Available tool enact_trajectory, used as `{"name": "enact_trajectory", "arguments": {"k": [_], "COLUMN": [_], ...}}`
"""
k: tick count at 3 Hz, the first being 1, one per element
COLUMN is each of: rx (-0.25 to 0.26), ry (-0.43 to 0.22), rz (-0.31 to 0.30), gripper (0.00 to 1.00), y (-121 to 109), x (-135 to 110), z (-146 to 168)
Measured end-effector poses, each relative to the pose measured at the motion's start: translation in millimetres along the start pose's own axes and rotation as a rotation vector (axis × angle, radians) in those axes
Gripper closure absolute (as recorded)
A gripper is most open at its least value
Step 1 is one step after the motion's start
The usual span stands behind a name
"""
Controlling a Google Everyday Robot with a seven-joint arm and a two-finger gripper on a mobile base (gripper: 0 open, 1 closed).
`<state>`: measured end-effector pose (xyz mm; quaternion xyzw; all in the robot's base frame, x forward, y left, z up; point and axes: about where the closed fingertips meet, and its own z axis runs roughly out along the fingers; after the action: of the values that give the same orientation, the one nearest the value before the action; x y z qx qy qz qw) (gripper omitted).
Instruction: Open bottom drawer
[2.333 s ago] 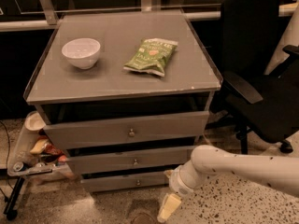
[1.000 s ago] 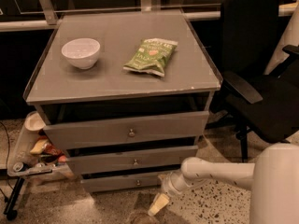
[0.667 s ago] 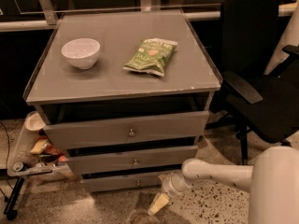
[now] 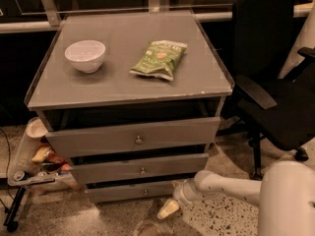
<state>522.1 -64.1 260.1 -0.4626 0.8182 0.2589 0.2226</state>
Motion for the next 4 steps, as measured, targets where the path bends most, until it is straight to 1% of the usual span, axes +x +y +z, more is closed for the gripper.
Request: {"name": "enact_trajectory", "arguments": {"k": [1, 3, 4], "rx": [0.04, 0.076, 0.087], "ry": [-0.005, -0.013, -0.013], "rz": [0.014, 0.014, 0.01], "gripper": [0.0, 0.0, 0.0], "y": [-19.2, -52.7, -75.1], "x": [8.1, 15.9, 19.8], "z": [5.8, 20.4, 35.3]}}
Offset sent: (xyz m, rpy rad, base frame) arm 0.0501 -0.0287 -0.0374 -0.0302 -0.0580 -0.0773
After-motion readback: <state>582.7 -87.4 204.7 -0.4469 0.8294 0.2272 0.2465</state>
